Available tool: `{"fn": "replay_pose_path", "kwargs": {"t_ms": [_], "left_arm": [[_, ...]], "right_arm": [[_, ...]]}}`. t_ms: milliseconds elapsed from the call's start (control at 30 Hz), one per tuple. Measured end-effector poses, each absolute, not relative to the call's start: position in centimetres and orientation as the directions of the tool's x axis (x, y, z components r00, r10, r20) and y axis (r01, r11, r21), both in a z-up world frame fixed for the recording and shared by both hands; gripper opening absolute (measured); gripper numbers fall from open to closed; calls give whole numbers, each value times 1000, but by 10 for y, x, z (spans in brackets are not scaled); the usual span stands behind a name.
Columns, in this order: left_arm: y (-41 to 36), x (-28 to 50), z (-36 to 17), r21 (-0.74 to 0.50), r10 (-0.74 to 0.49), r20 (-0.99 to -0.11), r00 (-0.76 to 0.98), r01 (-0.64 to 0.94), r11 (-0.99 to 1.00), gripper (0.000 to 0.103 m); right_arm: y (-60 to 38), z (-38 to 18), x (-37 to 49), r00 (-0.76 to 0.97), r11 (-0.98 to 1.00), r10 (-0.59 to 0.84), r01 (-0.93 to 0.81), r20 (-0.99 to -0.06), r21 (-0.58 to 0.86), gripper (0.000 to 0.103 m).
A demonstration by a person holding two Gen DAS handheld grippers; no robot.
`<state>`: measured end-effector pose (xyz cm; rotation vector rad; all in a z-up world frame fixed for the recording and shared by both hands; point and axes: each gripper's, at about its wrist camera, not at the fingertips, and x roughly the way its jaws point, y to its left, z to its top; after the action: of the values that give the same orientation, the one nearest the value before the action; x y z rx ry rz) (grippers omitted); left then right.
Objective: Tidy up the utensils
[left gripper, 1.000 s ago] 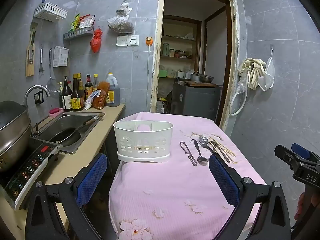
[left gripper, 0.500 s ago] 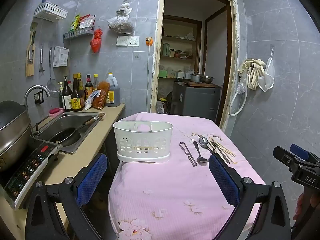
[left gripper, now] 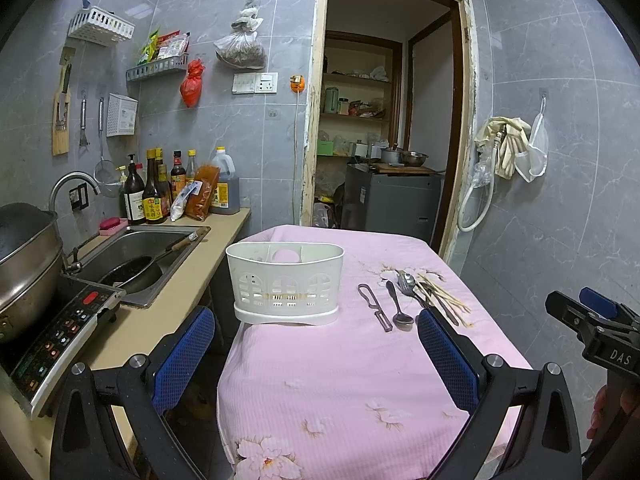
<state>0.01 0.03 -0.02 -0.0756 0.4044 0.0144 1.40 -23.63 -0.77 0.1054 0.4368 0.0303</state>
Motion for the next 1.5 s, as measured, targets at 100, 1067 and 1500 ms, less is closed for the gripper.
{"fn": "replay_pose_path", "kwargs": {"t_ms": [100,1067,1500], "left_arm": [[1,0,0,-70,0,-394,919,-30,997,102],[-2,-4,1,-67,1,-394,919,-30,997,102],[-3,-5,1,-66,1,-395,919,-29,997,102]], "right_arm": [[-233,-9,14,906,994,54,-9,-420,108,102],[-229,-14,12,904,993,69,-20,-422,118,102],[-229,-15,12,903,993,70,-21,-423,119,102]]}}
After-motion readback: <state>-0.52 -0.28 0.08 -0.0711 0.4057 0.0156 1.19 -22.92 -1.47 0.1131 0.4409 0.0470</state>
